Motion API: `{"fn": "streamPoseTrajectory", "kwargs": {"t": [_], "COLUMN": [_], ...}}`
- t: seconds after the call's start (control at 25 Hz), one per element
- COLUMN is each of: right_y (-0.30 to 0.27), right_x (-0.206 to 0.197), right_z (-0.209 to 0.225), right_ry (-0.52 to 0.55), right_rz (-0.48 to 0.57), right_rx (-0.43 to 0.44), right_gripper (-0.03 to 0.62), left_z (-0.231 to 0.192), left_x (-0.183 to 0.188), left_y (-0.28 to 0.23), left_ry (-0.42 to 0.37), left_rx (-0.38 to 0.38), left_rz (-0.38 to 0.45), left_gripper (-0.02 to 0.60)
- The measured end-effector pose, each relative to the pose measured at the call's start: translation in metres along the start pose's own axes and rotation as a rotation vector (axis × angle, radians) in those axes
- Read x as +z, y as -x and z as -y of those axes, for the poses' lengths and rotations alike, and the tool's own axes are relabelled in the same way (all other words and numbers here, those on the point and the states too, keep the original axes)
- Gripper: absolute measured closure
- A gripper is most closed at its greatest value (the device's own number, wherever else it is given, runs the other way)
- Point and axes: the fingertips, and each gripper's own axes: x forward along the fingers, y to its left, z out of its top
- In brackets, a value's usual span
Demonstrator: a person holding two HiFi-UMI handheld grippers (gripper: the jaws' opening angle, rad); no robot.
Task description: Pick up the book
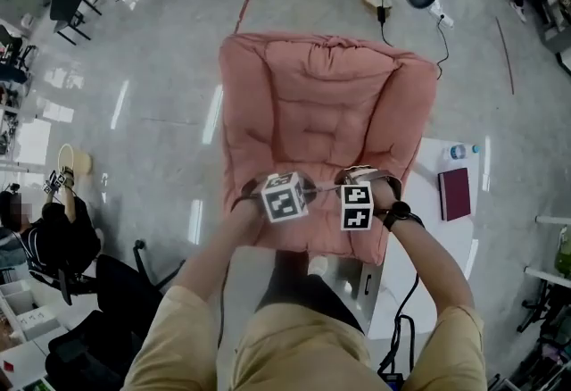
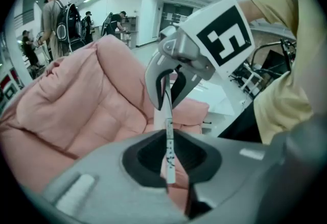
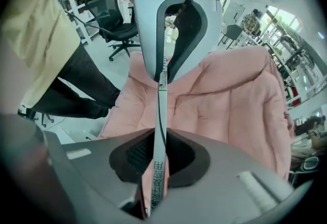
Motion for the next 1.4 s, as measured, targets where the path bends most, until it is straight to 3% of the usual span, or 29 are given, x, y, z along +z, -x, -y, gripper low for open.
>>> {"fn": "streamPoseTrajectory", "kwargs": {"t": [0.36, 0.56, 0.64, 0.72, 0.88, 1.16, 1.4], "right_y": [0.174, 0.256, 0.281, 0.296, 0.319, 0.346, 0.340], "right_x": [0.022, 0.038, 0.038, 0.041, 0.047, 0.042, 0.040], "right_z": [-0.036, -0.075, -0.086, -0.099, -0.117, -0.133, -0.145], "right_ry": [-0.120, -0.138, -0.144, -0.138, -0.112, -0.133, -0.161], "right_rz": [0.018, 0.032, 0.038, 0.042, 0.025, 0.026, 0.039], "right_rx": [-0.004, 0.020, 0.023, 0.018, -0.040, -0.078, -0.066], "right_gripper": [0.546, 0.546, 0.546, 0.546, 0.545, 0.545, 0.545], "left_z": [0.074, 0.123, 0.142, 0.162, 0.191, 0.211, 0.221], "left_x": [0.097, 0.141, 0.157, 0.163, 0.171, 0.192, 0.190], "left_y": [0.124, 0.189, 0.200, 0.204, 0.215, 0.226, 0.215], "left_ry": [-0.169, -0.296, -0.324, -0.328, -0.365, -0.403, -0.416], "left_rx": [0.012, 0.115, 0.112, 0.095, 0.136, 0.190, 0.187], "left_rz": [-0.085, -0.132, -0.138, -0.144, -0.179, -0.199, -0.223], "left_gripper": [0.543, 0.543, 0.543, 0.541, 0.540, 0.540, 0.540]}}
